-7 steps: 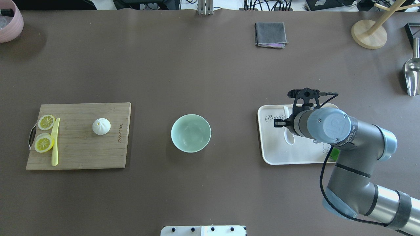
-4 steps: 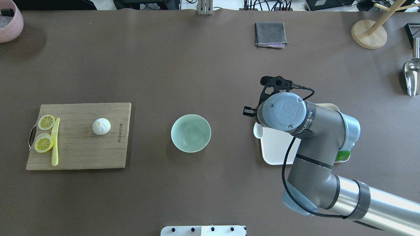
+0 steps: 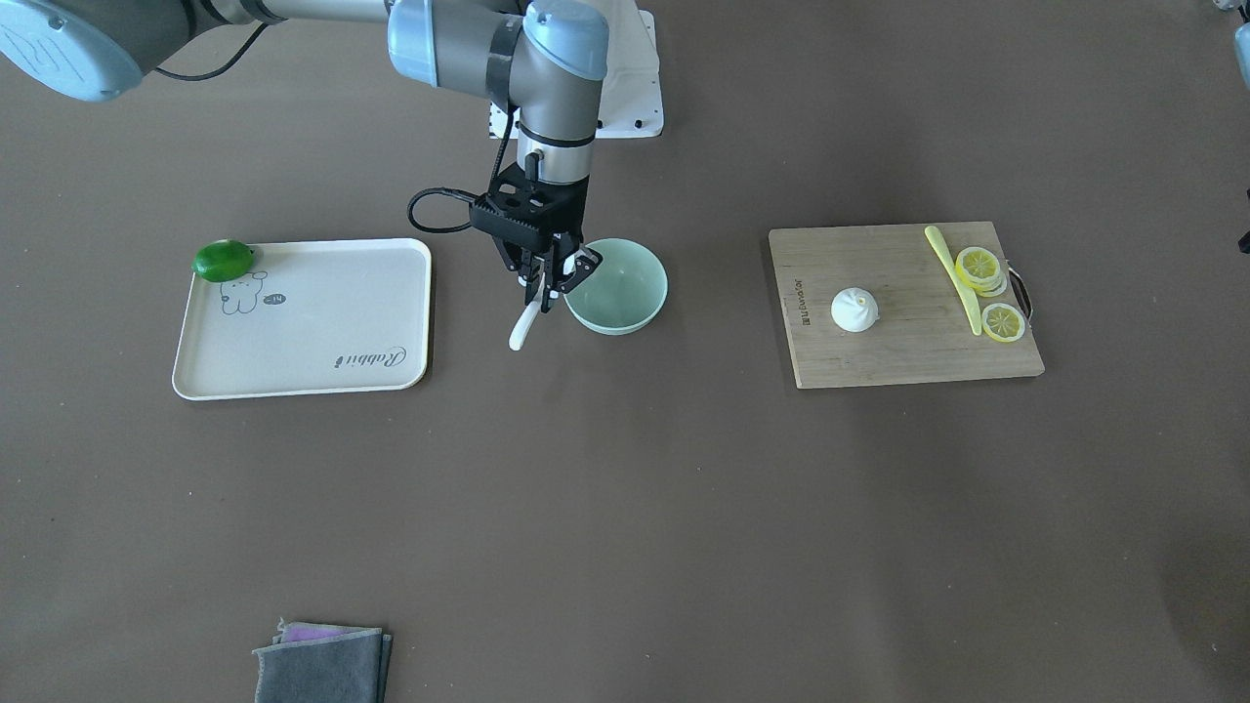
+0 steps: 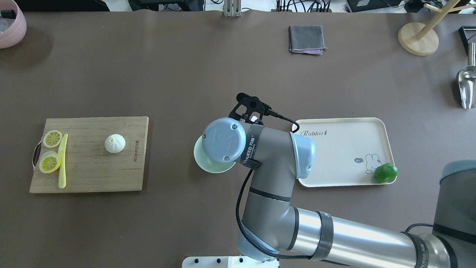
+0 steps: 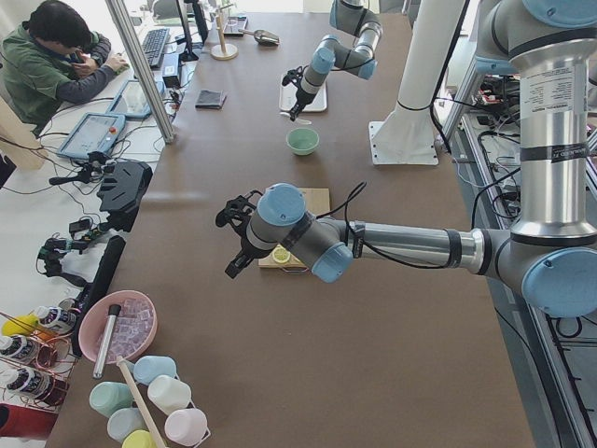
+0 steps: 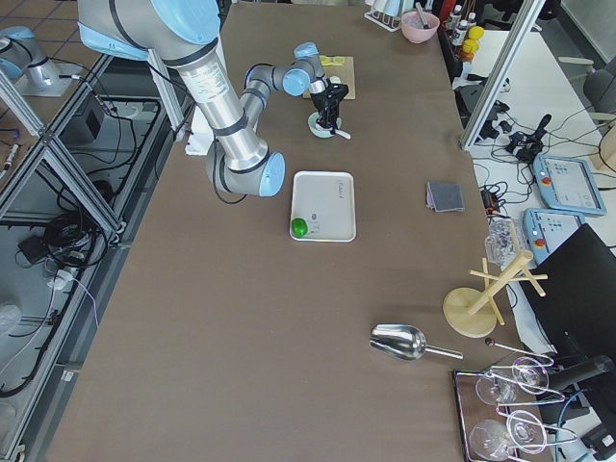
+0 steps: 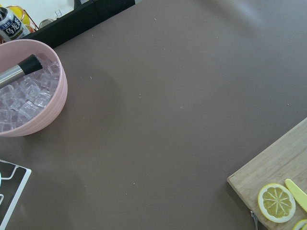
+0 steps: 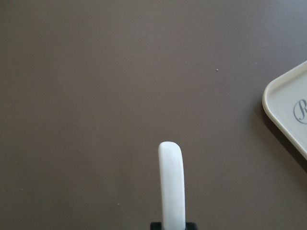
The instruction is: Put spoon and bun in bowl
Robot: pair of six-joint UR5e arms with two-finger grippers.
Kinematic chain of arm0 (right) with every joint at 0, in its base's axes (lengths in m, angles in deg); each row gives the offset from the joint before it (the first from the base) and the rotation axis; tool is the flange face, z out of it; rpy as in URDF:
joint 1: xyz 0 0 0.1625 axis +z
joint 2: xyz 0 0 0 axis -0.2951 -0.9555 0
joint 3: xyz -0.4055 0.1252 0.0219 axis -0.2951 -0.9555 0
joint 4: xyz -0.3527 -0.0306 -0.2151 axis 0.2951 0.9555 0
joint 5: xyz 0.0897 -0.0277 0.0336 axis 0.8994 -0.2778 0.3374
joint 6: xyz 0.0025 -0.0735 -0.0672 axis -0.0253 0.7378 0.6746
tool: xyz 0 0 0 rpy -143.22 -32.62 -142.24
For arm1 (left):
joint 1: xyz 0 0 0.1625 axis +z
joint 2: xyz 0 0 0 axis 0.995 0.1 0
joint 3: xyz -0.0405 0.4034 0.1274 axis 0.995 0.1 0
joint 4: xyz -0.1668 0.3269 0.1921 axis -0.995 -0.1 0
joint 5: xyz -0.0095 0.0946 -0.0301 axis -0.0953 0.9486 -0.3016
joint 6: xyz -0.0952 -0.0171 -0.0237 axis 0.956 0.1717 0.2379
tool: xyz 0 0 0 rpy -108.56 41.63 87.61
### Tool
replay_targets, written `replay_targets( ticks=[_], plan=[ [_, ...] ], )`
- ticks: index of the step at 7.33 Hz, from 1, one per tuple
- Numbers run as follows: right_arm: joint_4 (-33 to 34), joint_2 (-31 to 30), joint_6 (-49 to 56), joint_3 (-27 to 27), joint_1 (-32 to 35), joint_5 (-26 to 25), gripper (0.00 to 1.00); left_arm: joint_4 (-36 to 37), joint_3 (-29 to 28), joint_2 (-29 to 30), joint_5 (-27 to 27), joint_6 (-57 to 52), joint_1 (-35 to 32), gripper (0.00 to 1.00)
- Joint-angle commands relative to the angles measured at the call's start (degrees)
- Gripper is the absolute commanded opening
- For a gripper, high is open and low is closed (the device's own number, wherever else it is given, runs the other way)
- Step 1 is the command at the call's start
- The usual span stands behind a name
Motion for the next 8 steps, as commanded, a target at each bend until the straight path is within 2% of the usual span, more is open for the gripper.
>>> replay_targets(
  ticks=[1, 3, 4, 5, 6, 8],
  plan=[
    [4.5, 3.7, -4.5, -1.9, -3.6, -3.9, 0.0, 0.0, -0.1, 0.0, 0.0, 0.1, 0.5, 0.98],
    [4.8, 4.2, -5.3, -2.3, -4.5, -4.8, 0.0, 0.1, -0.1, -0.1, 0.0, 0.1, 0.7, 0.98],
    [4.8, 4.9, -6.8, -3.2, -5.0, -6.8, 0.34, 0.1, -0.1, -0.1, 0.0, 0.1, 0.8, 0.98],
    [4.7, 5.1, -6.6, -3.3, -5.0, -8.5, 0.99, 0.1, -0.1, -0.1, 0.0, 0.1, 0.8, 0.98],
    [4.9, 6.2, -6.1, -3.3, -4.9, -8.7, 1.0, 0.3, -0.1, 0.0, 0.0, 0.3, 1.0, 0.98],
    [4.9, 5.6, 0.9, -1.3, -2.1, -7.6, 1.0, -0.7, 1.3, 0.6, 0.0, 9.2, 4.1, 0.98]
  ],
)
